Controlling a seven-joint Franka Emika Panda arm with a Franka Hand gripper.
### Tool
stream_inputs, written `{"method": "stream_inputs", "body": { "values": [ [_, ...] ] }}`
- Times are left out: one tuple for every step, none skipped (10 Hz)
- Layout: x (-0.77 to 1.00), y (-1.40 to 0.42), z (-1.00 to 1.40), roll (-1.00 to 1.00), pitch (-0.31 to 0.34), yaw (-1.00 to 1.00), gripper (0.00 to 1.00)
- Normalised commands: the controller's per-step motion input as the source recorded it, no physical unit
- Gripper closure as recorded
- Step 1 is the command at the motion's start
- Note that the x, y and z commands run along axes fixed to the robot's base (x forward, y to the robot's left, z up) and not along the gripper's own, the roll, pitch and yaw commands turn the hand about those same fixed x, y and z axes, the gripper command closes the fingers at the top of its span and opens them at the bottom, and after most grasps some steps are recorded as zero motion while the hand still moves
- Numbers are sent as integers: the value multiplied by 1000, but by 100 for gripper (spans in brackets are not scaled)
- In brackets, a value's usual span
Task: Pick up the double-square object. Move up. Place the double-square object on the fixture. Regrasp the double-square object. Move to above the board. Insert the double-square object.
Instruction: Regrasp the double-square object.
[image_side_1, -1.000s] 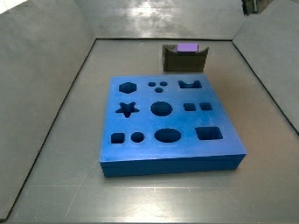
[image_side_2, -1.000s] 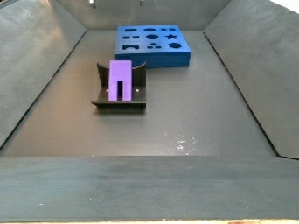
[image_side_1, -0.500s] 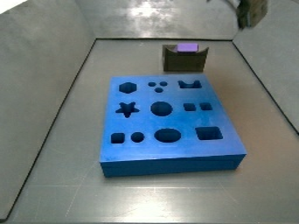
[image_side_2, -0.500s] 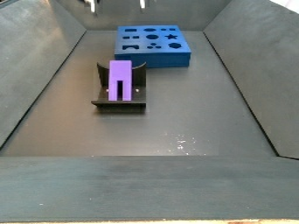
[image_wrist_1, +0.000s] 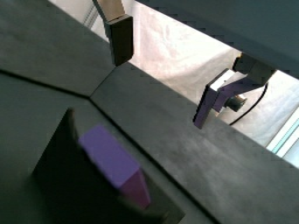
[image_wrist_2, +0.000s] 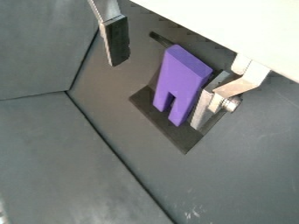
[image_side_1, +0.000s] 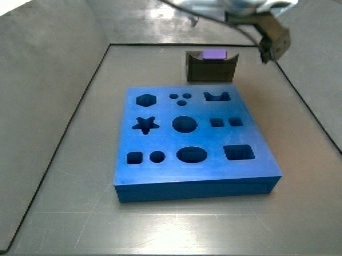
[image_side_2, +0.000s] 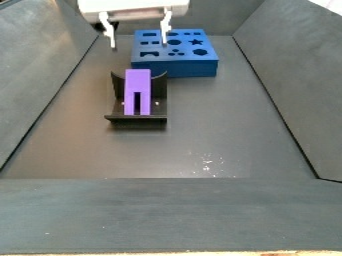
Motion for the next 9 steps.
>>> {"method": "stream_inputs", "body": {
  "values": [
    [104,44,-1000,70,-64,3,0],
    [110,40,-1000,68,-59,-5,0],
    [122,29,-977,68,-39,-15,0],
    [111,23,-885,68,-27,-17,0],
    [99,11,-696,68,-11,-12,0],
    [86,9,-567,68,-5,-5,0],
    [79,6,-390,70,-5,5,0],
    [77,4,-303,69,-8,10,0],
    [34,-3,-186,58,2,20,0]
  ]
}}
